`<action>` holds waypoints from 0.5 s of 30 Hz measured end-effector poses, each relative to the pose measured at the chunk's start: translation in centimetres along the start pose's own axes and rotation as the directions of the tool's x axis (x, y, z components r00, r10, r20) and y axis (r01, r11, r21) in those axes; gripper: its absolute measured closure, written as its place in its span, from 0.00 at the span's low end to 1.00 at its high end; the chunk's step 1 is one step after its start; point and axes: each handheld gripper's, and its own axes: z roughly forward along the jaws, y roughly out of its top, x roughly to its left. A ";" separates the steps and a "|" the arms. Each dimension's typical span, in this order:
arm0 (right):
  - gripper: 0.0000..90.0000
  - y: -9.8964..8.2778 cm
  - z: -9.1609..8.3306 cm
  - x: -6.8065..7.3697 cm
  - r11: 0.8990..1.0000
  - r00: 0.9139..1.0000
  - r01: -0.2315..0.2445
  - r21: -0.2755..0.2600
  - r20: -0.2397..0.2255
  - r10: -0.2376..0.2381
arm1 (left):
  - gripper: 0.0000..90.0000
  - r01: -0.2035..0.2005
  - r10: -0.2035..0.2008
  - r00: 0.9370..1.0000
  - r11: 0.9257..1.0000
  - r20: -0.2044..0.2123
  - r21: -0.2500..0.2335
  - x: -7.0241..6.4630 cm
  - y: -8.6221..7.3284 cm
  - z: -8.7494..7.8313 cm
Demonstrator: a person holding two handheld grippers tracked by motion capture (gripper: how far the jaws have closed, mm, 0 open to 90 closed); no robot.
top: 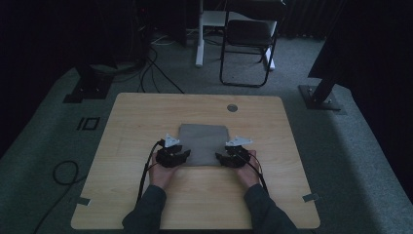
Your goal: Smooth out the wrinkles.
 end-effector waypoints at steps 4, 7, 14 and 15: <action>0.50 -0.2 -0.7 -0.2 1.000 1.000 0.006 -0.001 0.012 -0.006 | 0.61 0.009 -0.009 1.000 1.000 -0.014 -0.010 0.5 -0.3 -1.0; 0.50 -0.5 -1.3 -0.4 1.000 1.000 0.007 -0.009 0.018 -0.007 | 0.61 0.021 -0.021 1.000 1.000 -0.022 -0.014 0.9 -0.5 -1.5; 0.48 -1.3 -2.3 -1.2 1.000 0.999 0.012 -0.005 0.049 -0.012 | 0.60 0.040 -0.042 0.997 0.999 -0.067 -0.021 2.1 -1.7 -3.0; 0.48 -1.5 -2.5 -1.3 1.000 0.998 0.014 -0.004 0.056 -0.013 | 0.60 0.044 -0.045 0.996 0.999 -0.076 -0.020 2.3 -1.9 -3.1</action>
